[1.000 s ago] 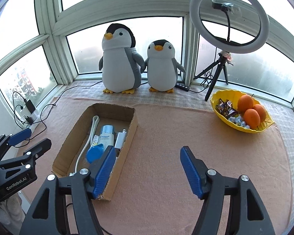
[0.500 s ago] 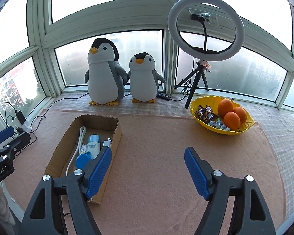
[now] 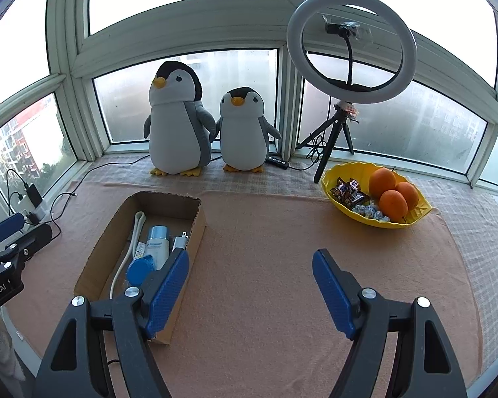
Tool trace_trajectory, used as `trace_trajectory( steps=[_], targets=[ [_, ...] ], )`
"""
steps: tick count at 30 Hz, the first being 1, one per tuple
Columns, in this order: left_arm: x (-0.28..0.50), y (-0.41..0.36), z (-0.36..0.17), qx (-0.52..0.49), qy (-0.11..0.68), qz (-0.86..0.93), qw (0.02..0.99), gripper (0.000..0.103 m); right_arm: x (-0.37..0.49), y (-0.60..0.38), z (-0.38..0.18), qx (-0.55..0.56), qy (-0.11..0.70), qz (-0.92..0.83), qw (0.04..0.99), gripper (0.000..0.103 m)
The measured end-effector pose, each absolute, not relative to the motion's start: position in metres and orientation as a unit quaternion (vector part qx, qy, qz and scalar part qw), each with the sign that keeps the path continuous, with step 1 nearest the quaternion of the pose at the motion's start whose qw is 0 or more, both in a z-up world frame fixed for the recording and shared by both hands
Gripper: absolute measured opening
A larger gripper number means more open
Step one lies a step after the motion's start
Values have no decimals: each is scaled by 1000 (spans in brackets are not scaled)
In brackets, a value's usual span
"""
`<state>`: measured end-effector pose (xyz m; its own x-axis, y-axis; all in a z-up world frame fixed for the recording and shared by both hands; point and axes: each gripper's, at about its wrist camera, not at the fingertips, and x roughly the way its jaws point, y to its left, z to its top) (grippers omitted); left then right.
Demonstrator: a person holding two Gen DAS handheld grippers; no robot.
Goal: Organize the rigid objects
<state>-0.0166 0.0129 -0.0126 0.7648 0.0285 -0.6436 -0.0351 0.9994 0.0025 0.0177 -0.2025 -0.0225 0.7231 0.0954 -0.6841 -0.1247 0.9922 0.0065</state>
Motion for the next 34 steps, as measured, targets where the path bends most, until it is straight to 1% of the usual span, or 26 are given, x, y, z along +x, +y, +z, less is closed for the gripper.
trace_trajectory(
  steps=[34],
  targets=[
    [-12, 13, -14, -8, 348, 17, 937, 72, 22, -201, -28, -26, 378, 61, 923, 73]
  ],
)
